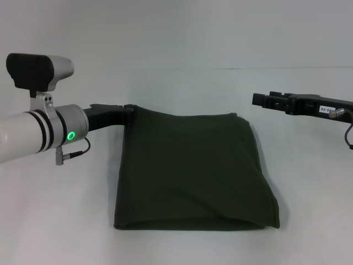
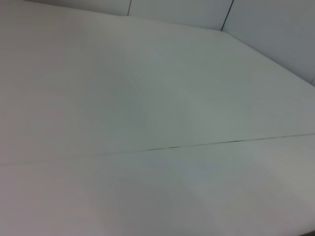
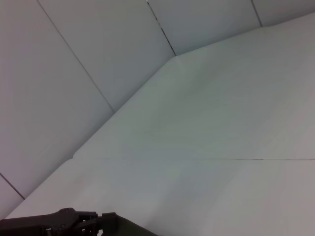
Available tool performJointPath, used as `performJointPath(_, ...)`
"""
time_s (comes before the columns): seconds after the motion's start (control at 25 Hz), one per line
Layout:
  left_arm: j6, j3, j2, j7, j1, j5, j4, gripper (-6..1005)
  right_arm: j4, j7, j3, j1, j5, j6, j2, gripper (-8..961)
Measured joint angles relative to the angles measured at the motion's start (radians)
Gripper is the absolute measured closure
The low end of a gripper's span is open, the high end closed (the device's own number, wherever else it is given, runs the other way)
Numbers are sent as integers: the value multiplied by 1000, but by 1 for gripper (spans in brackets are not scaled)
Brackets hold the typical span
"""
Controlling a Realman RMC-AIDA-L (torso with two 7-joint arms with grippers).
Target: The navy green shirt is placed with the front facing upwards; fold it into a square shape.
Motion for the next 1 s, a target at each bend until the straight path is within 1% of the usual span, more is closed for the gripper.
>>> performJointPath(0.28, 0, -1, 1, -16, -8, -3, -2, 957, 0, -3, 0, 2, 1, 0, 4, 235)
performJointPath(0.64, 0, -1, 7, -49, -19, 2, -3, 958, 1, -5, 2, -2, -1, 22, 7, 234)
performJointPath(1.0, 0, 2, 11, -77, -39, 2, 1, 960, 3, -4, 0, -3, -2, 25, 1, 235)
